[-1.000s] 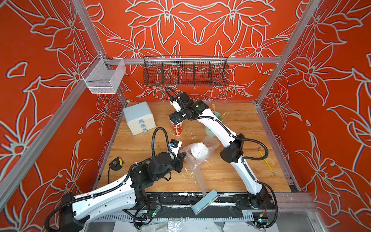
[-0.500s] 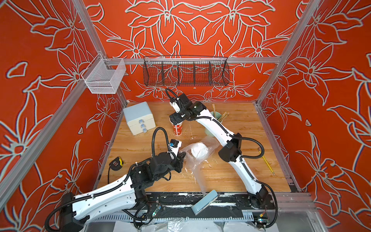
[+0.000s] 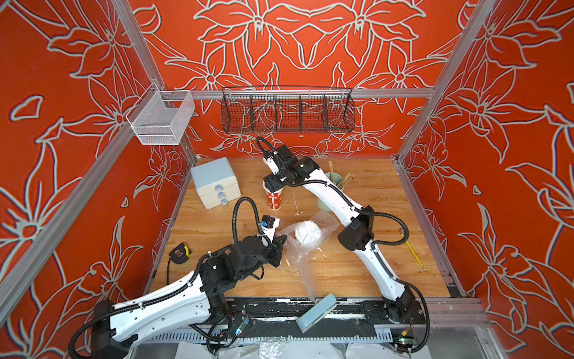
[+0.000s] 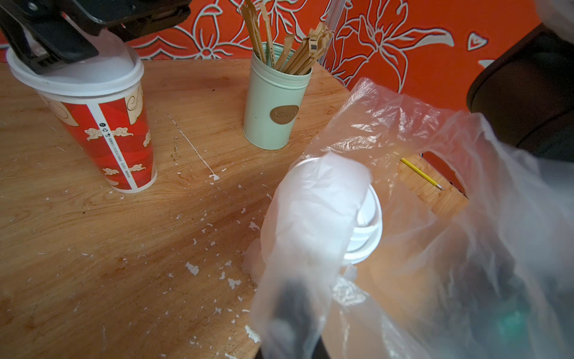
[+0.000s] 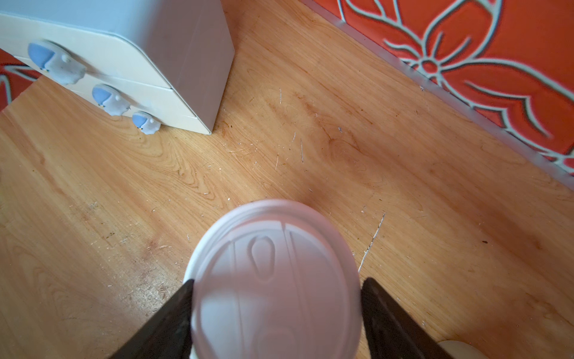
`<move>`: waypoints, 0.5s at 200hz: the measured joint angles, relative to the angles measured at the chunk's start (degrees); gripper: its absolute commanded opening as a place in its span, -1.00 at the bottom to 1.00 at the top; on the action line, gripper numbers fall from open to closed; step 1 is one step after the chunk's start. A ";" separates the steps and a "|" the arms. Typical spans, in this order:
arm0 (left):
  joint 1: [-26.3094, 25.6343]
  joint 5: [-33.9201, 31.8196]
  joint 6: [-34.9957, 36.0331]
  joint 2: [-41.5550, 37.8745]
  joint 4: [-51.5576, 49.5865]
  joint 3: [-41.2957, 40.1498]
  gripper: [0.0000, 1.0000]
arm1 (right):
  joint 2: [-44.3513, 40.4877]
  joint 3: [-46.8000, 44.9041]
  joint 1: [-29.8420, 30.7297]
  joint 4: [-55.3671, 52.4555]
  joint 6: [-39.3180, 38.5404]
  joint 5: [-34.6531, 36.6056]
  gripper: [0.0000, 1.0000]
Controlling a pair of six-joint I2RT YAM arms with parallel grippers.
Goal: Pack milk tea into plastic carrier bags
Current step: Pick up the milk tea cup at the center of the board.
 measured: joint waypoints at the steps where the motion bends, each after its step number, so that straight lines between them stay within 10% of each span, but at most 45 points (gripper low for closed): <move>1: 0.00 0.00 0.02 -0.02 0.00 -0.02 -1.00 | 0.00 0.00 0.00 0.00 -0.04 0.13 0.51; 100: 0.00 0.02 0.00 -1.09 0.00 -0.87 -1.00 | -0.76 -0.09 0.02 -2.14 -0.20 1.14 0.49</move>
